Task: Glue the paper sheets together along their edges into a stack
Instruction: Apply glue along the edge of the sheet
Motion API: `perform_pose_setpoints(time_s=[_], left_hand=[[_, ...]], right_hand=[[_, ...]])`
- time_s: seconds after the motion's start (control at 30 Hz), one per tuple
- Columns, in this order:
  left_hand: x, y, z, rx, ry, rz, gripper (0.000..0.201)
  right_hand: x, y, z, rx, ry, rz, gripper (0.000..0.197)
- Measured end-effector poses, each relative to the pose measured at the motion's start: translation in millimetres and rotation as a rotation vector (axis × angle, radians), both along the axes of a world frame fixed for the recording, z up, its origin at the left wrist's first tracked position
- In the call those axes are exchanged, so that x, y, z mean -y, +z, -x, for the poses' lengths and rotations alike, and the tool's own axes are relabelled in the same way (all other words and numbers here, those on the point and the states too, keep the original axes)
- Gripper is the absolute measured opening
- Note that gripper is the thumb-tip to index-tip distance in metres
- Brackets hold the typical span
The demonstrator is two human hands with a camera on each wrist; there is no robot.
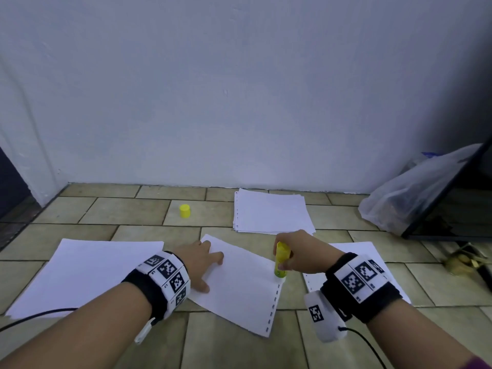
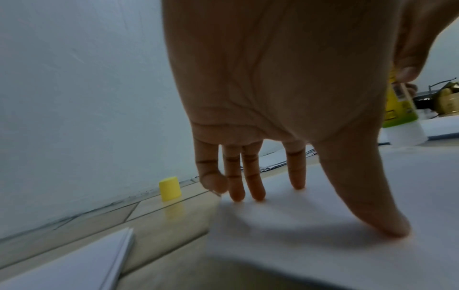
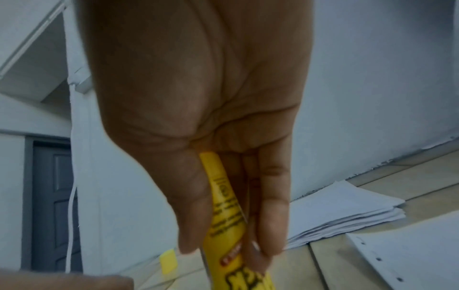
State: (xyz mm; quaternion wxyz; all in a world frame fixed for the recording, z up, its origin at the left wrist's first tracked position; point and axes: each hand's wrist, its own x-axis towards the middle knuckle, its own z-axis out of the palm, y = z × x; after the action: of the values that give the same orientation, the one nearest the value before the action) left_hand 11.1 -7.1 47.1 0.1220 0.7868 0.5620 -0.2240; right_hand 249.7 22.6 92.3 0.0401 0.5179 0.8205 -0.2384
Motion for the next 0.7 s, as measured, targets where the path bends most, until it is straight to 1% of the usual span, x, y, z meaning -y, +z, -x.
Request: perform_pose_setpoints(time_s=[0.1, 0.2, 0.23, 0.3, 0.43, 0.5, 0.6, 0.7], left_hand=[[4, 4, -5, -0.036, -0.056, -0.021, 0.071], [8, 0, -8, 0.074, -0.082, 0.003, 0.073], [9, -2, -8, 0.105, -0.086, 0.034, 0.077], [10, -3, -7, 0.098, -0.081, 0.062, 0.082], [9, 1, 0, 0.055, -0.010, 0.004, 0.080], [7, -2, 4, 0.077, -0.015, -0.013, 0.079], [7, -7, 6, 0.134, -0.011, 0.022, 0.079], [6, -8, 4, 0.152, -0.003, 0.018, 0.080]], right_hand=[[-6, 3, 2, -0.177, -0.107, -0.021, 0.021], [-12, 2, 9, -0.302, -0.173, -0.030, 0.022], [-14, 0, 11, -0.317, -0.183, -0.041, 0.022], [-17, -2, 16, -0.339, -0.207, -0.054, 0.021], [-24, -10, 26, -0.391, -0.268, -0.074, 0.020], [-27, -15, 34, -0.413, -0.290, -0.075, 0.023], [-29, -22, 50, -0.438, -0.299, -0.073, 0.025], [-34, -28, 69, -0.448, -0.289, -0.093, 0.026]])
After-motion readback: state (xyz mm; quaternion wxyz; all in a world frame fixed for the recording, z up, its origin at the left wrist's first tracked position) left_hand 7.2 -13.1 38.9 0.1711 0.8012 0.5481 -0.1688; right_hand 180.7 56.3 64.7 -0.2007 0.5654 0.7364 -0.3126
